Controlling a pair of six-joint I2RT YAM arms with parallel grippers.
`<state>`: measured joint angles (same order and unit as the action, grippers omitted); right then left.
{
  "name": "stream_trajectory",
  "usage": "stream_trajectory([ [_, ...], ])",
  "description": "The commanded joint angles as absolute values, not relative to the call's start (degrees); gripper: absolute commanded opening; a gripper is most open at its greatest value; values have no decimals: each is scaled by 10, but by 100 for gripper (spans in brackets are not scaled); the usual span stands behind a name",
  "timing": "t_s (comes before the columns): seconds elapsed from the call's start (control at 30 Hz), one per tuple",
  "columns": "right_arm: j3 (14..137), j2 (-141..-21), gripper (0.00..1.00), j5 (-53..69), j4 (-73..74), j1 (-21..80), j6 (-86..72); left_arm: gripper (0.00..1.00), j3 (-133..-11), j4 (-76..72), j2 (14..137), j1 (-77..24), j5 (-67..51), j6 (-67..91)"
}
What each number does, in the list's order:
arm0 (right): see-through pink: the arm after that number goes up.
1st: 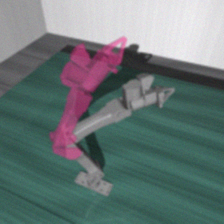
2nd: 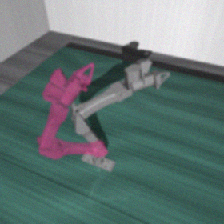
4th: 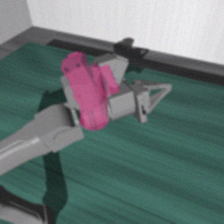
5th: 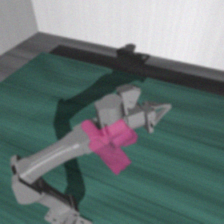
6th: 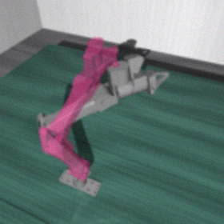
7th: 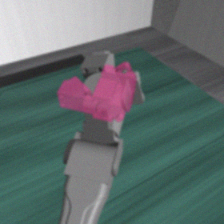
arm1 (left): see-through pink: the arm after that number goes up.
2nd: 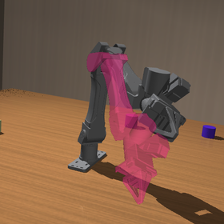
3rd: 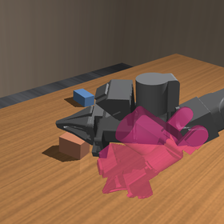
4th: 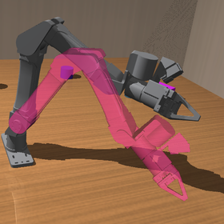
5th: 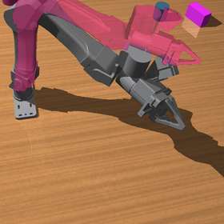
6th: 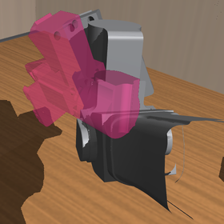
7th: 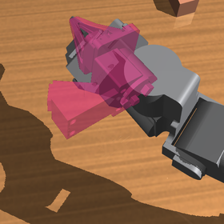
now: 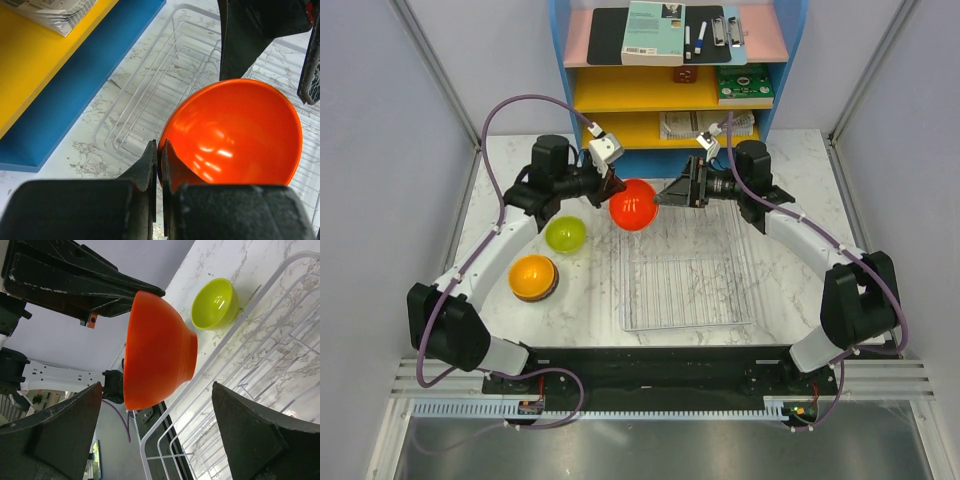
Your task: Load the bowls into the dish rack
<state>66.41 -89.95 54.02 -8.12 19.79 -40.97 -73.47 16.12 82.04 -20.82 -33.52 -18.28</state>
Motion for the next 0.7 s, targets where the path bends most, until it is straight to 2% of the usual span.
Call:
stream_trajectory([
  [0.0, 664, -900, 98, 553, -103, 214, -403, 2, -764, 130, 805, -218, -349, -167],
  [0.67, 653, -943, 98, 603, -227, 223, -500, 2, -766, 121, 795, -223, -372, -154],
])
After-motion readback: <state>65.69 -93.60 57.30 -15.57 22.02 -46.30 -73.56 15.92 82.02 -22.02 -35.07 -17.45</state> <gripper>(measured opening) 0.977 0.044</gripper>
